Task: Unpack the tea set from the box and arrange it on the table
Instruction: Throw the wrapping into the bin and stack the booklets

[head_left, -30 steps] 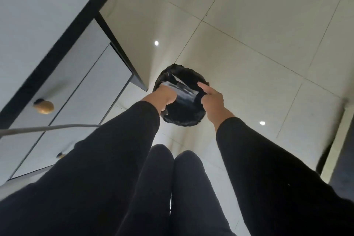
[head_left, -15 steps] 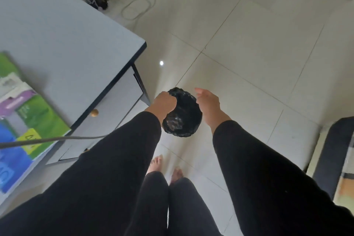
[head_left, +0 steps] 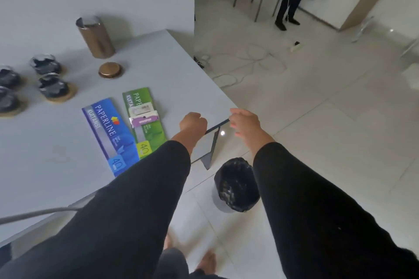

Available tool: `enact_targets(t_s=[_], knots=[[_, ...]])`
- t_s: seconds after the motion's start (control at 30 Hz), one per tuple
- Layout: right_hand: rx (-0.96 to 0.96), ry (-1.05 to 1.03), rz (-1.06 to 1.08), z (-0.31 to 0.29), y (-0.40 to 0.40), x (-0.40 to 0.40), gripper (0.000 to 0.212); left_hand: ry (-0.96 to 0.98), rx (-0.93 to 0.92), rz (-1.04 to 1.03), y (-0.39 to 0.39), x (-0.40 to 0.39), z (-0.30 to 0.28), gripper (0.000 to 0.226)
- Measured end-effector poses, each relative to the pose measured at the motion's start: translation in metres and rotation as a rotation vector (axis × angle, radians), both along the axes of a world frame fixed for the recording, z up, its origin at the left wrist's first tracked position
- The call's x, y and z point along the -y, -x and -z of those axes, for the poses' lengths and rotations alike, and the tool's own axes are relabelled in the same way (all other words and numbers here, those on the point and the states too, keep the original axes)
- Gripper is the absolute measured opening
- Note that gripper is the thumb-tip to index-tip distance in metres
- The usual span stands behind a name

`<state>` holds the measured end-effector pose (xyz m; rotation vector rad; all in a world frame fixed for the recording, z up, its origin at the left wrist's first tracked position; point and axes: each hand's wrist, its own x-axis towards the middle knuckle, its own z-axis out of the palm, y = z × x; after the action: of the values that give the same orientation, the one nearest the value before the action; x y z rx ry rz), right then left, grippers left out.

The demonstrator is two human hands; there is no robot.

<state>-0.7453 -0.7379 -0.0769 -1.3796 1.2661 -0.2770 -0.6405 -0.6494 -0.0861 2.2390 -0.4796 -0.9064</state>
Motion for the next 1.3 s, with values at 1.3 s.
enact_targets(t_s=[1.3], knots=[[-0.327, -0.03, -0.406, 0.064, -0.23, -0.056, 0.048, -0.171, -0.192, -0.601, -0.161, -0.067, 0.058, 0.037]])
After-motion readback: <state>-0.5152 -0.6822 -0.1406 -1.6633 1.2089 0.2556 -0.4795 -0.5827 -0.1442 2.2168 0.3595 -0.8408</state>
